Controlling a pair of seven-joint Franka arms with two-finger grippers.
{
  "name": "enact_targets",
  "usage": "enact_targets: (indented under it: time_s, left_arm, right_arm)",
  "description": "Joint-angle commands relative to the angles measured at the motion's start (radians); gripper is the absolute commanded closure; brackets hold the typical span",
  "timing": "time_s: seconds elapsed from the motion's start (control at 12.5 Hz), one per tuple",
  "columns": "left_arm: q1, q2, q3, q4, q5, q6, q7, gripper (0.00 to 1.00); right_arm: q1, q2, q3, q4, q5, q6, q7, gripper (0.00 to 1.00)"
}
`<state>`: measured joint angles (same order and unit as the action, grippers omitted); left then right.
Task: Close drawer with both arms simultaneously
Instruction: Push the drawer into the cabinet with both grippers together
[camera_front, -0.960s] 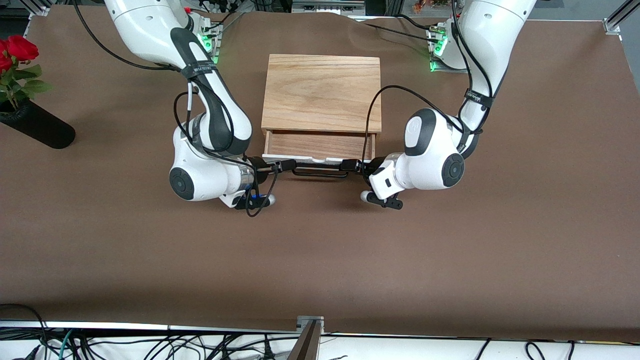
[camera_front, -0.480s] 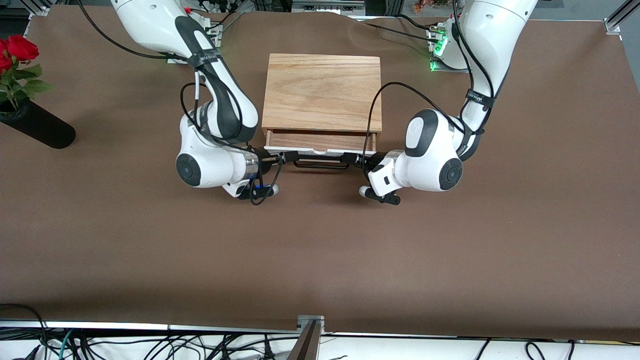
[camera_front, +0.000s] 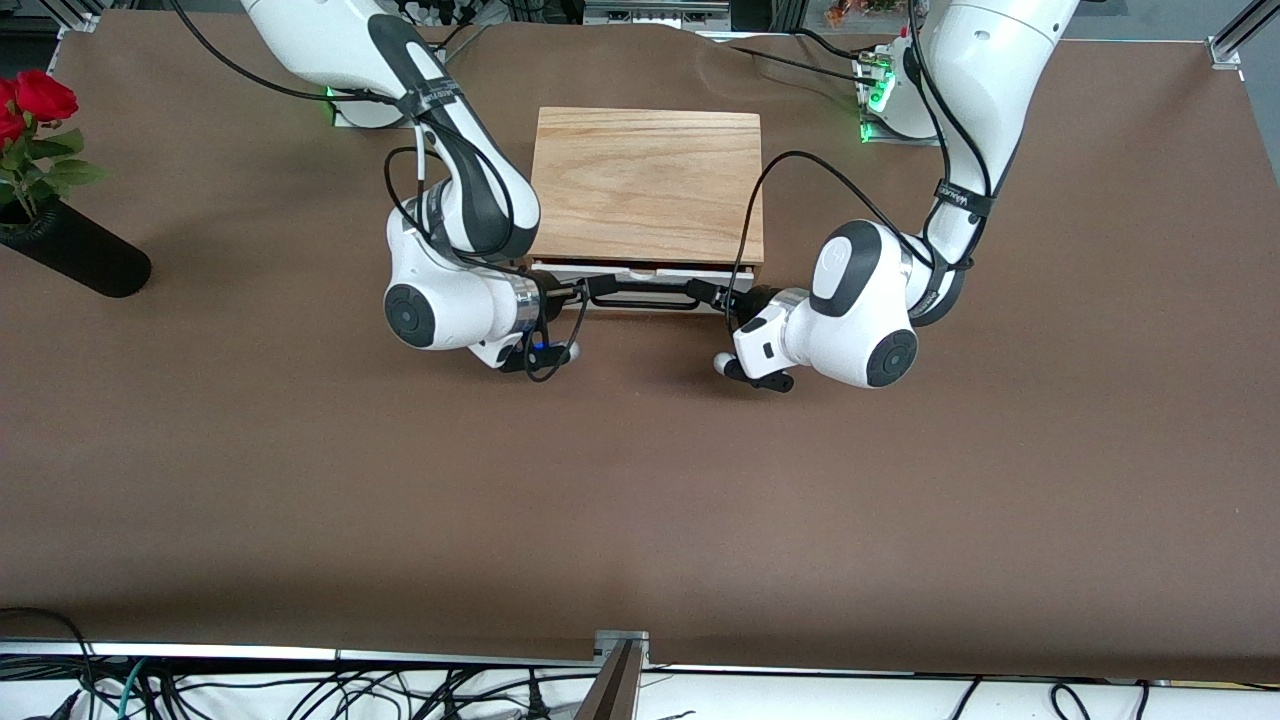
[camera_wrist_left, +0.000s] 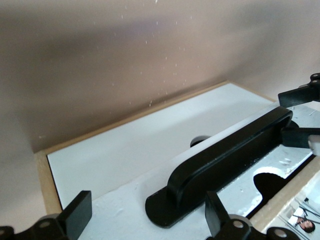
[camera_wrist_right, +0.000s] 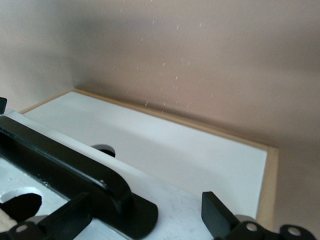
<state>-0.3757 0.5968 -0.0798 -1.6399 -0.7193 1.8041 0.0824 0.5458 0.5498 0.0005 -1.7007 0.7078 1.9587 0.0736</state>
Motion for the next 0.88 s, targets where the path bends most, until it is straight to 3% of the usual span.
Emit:
enact_targets:
  time_s: [0.0,0.32,0.48,0.72,0.8]
  left_arm:
    - [0.008,0.000,0.000,0.003,-0.022,-0.045,0.002,0.00]
    - [0.006,0.008,0.002,0.005,-0.022,-0.121,-0.001,0.00]
    - [0.032,-0.006,0.005,0.041,-0.014,-0.123,0.003,0.00]
    - [0.105,-0.014,0.011,0.225,0.001,-0.176,0.002,0.00]
    - [0.126,-0.034,0.011,0.273,0.074,-0.180,0.004,0.00]
  right_arm:
    - [0.013,-0.076,0.030,-0.103,0.024,0.023,0.031,0.00]
    - [0.011,-0.091,0.018,-0.100,0.022,0.008,0.031,0.00]
    - [0.008,-0.100,-0.060,-0.058,0.009,-0.022,0.044,0.00]
    - [-0.039,-0.077,-0.178,0.146,-0.046,-0.261,0.037,0.00]
    - [-0.068,-0.077,-0.191,0.183,-0.089,-0.299,0.037,0.00]
